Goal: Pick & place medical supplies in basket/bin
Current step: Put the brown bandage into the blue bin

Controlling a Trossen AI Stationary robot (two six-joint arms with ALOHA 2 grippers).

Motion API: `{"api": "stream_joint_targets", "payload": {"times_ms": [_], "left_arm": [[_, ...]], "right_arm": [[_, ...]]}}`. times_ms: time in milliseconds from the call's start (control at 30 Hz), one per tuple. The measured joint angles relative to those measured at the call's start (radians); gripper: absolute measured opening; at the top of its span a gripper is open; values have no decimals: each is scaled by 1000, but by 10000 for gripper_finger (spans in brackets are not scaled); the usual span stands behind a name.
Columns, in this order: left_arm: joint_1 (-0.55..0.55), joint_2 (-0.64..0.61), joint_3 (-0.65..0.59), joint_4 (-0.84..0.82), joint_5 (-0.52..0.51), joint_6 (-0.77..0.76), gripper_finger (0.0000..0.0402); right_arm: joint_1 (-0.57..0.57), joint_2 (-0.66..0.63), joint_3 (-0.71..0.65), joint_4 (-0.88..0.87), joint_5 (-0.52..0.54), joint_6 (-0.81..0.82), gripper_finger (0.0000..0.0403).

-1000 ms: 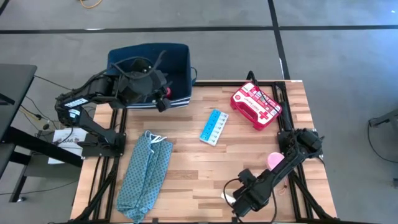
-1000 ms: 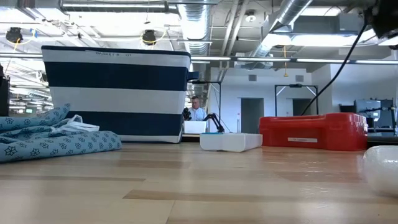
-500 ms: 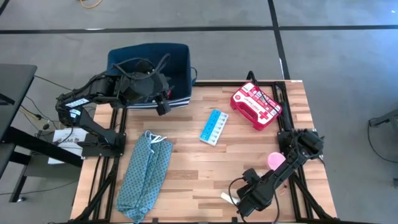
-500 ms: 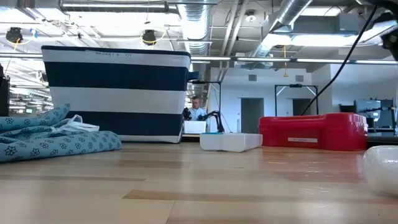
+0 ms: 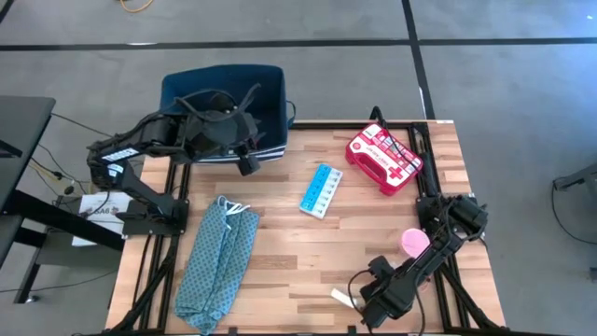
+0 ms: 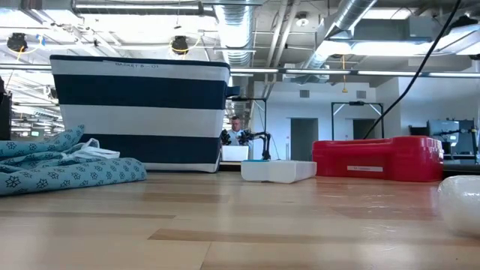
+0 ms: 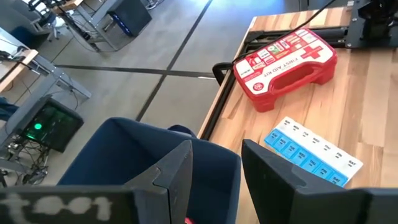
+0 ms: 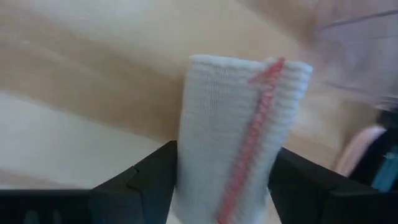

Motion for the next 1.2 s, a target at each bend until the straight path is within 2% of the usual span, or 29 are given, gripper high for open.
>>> {"api": "stream_joint_targets", "payload": {"times_ms": [133,267,367,467,600,767,933,1033,1200], "left_arm": [[0,25,0,-6,-6,1,130],[0,56,0,-11,-7,1,130],[0,82,0,-2,-7,2,130],[0,105,0,14,-6,7,130],[-25,109,0,17,-3,-19,130],[-113,106,56,-57,-22,-55,130],[-229,101,188,-159,-169,-79,130],[-287,100,248,-197,-261,-91,130],[-338,93,297,-254,-329,-108,130]], "right_arm": [[-2,-5,-26,94,1,-114,153],[-21,-7,-11,92,10,-103,92],[-40,-4,44,127,96,-189,82],[-71,-2,128,125,246,-322,85],[-128,-2,263,69,480,-586,103],[-251,-2,483,-157,633,-917,102],[-404,-3,680,-248,932,-1271,101],[-521,-5,780,-192,1033,-1487,107],[-746,-6,840,154,1037,-1900,109]]}}
